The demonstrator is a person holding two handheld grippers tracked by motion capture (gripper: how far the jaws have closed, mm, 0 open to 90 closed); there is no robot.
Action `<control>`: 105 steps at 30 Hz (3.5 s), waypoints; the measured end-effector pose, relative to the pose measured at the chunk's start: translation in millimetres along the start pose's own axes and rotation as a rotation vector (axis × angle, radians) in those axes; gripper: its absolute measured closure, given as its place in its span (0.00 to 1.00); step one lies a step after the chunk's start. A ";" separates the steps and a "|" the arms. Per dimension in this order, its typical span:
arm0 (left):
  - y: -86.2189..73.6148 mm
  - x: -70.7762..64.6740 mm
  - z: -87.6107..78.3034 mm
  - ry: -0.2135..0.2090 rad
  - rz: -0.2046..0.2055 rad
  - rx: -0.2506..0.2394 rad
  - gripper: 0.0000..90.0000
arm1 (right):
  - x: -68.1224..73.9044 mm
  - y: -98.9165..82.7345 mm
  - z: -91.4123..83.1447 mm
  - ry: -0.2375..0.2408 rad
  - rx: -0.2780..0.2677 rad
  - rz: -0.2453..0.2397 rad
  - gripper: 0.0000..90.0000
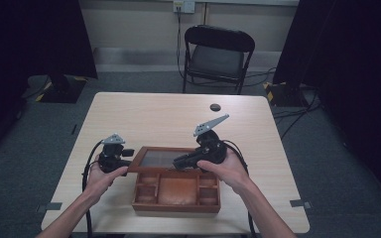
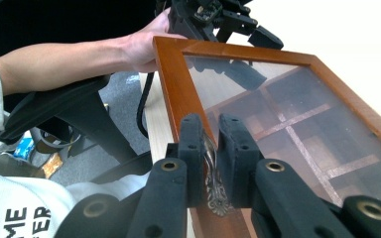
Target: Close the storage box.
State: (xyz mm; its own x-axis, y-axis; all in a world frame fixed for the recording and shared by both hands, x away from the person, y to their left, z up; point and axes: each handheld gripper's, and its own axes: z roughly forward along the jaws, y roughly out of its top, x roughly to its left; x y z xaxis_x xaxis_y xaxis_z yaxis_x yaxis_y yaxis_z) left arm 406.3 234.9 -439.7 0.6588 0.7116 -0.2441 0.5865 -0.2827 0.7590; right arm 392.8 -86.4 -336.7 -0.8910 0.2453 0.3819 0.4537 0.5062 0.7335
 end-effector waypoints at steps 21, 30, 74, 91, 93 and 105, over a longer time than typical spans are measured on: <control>-0.5 0.0 3.6 0.016 0.011 0.027 0.25 | -7.2 -1.8 8.3 0.051 0.049 0.012 0.92; -0.5 0.4 3.8 0.003 0.003 0.029 0.25 | -4.7 -2.8 7.3 0.034 0.049 -0.002 0.92; -2.7 31.5 -4.5 0.055 -0.056 0.041 0.23 | 6.6 -32.9 17.3 -0.004 0.120 -0.038 0.92; -2.4 30.7 -4.2 0.055 -0.055 0.047 0.23 | 7.7 -57.4 39.9 -0.017 0.189 -0.042 0.92; -2.4 30.6 -4.2 0.055 -0.053 0.048 0.23 | 7.3 -58.2 40.7 -0.013 0.187 -0.041 0.92; -2.5 28.8 -2.5 0.049 -0.046 0.058 0.23 | 2.8 -74.1 59.9 -0.028 0.253 -0.031 0.92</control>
State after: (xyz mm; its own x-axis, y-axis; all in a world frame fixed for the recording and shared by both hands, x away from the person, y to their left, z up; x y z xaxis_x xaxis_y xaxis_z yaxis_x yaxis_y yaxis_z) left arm 422.6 257.7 -447.2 0.6073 0.7551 -0.2470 0.6428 -0.2844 0.7113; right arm 355.9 -73.7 -423.7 -0.9059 0.2481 0.3431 0.4120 0.7033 0.5793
